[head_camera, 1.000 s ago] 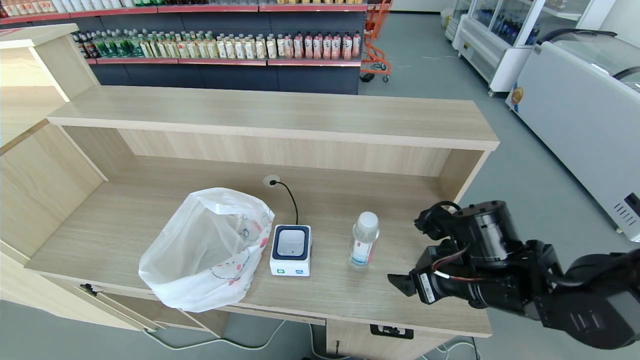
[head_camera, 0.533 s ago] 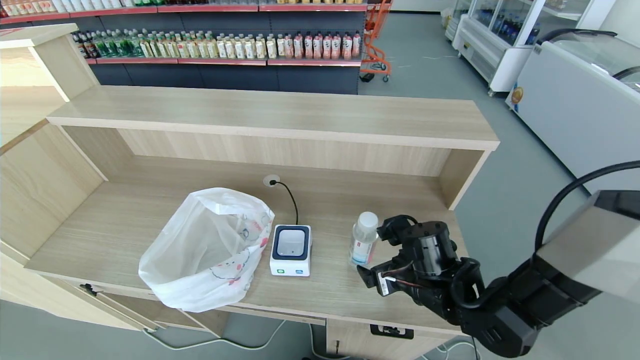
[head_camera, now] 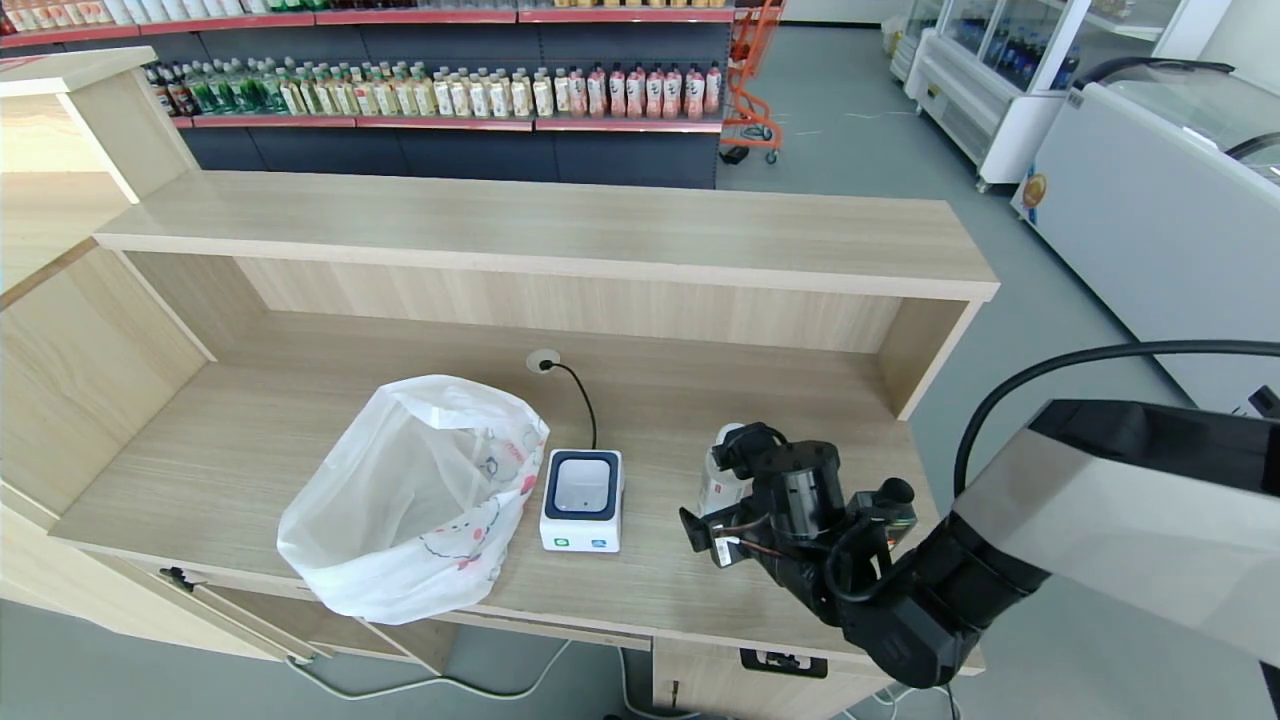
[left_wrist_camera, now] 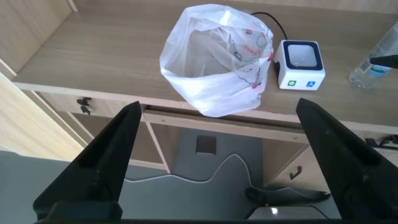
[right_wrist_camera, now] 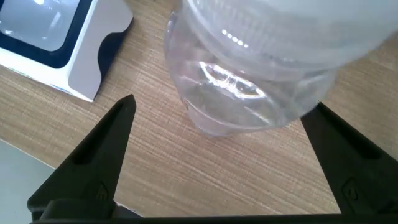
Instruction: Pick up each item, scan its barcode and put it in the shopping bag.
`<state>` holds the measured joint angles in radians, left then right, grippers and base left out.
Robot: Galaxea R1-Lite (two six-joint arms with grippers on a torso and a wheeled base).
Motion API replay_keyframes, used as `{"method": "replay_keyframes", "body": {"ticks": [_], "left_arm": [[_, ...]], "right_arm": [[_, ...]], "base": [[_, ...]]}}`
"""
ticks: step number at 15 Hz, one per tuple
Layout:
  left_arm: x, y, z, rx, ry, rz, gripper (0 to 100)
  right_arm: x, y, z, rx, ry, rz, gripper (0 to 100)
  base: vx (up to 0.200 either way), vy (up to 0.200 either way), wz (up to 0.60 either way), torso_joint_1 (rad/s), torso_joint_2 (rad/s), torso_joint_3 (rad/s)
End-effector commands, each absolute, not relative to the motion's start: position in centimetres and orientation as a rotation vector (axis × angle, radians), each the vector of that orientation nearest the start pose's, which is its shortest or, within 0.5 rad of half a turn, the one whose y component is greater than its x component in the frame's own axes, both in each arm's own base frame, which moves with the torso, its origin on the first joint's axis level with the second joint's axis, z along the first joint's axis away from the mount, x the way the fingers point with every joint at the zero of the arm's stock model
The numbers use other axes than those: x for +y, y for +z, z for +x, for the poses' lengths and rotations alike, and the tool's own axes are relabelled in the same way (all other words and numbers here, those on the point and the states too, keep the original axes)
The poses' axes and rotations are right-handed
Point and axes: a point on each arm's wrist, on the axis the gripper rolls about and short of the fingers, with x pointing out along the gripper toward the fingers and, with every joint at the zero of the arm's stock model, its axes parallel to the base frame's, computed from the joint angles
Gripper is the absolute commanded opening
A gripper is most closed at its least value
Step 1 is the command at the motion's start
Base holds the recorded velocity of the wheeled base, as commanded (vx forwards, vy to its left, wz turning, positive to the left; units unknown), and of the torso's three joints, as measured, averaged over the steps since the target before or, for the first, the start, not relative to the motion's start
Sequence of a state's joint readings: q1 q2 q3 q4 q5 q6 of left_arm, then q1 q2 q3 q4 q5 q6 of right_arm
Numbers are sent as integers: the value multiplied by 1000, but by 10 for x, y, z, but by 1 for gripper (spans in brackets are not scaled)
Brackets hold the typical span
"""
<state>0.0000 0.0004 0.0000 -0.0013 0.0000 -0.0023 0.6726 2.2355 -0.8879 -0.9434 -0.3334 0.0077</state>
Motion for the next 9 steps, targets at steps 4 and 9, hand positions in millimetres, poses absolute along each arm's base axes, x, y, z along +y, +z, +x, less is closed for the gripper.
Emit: {"method": "replay_keyframes", "body": {"ticks": [4, 9], "left_arm": [[0, 76, -23, -2, 0, -3, 100], [0, 76, -23, -2, 0, -3, 100]], "right_arm": [[250, 37, 323, 332, 345, -176, 100], [269, 39, 335, 288, 364, -155, 100]], "base": [[0, 0, 0, 0, 0, 0], [0, 0, 0, 0, 0, 0]]}}
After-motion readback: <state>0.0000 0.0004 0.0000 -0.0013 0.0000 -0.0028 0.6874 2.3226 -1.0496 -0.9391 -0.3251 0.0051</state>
